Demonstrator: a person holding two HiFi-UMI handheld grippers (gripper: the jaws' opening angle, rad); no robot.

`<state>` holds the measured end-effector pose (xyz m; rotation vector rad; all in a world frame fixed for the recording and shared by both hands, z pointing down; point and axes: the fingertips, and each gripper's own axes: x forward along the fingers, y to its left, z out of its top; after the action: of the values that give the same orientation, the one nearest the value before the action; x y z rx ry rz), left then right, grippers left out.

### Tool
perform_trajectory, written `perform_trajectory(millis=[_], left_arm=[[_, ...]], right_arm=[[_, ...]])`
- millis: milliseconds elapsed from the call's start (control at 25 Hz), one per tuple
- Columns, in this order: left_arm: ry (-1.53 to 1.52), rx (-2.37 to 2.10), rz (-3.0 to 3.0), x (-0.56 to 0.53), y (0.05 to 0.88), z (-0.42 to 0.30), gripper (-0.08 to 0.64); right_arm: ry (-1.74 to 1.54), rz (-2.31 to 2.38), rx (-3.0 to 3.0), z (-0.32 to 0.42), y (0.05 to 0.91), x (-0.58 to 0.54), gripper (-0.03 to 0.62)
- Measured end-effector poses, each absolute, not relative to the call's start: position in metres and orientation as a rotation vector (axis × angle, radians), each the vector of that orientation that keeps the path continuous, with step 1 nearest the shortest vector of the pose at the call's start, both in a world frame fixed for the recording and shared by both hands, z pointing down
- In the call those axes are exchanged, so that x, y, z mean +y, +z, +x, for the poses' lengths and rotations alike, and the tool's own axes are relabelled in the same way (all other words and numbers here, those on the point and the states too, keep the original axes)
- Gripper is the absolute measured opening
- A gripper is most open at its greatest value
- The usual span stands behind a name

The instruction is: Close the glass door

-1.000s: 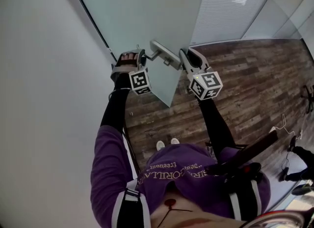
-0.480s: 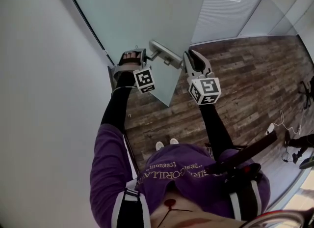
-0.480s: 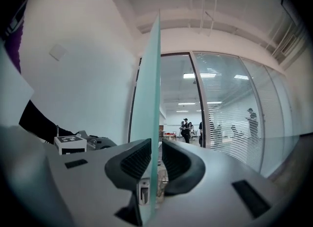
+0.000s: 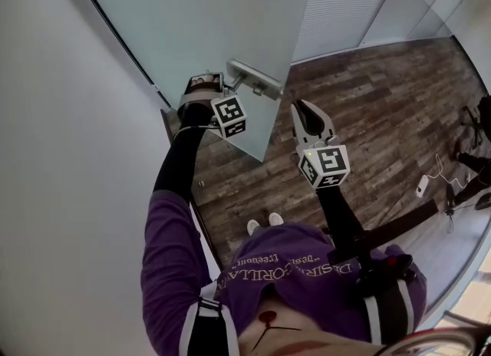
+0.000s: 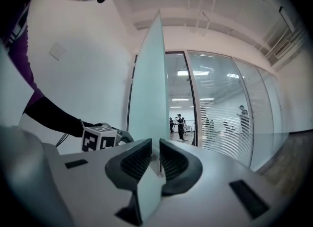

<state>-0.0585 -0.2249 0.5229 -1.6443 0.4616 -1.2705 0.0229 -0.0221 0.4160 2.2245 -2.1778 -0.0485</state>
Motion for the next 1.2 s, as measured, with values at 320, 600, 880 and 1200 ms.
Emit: perform_trajectory(millis=[320,600,880,1200], left_arm=[[-1.269,0.479,-1.675,-0.232,0.519,-0.042,0.129],[-1.366,0.427,-1.642,-0.236,0.521,-0.025,0.127],[-1.409,0.417,-1.628,-0.244,0.525,-0.011,0.126],[-1.457,0.435,-1.629,-0.267,0.523,0.017,0.124]], right_arm=[[0.105,2.206,-2.189,-0.006,0.448,-0.004,0.044],[0.133,2.187,-2.252,0.005,0.45,-0.01,0.014],[0.131,2.172,-2.328,0.037,0.442,-0.029,0.006],[0.178,2.133,-2.362,0.086,0.443,-0.051,-0.003]])
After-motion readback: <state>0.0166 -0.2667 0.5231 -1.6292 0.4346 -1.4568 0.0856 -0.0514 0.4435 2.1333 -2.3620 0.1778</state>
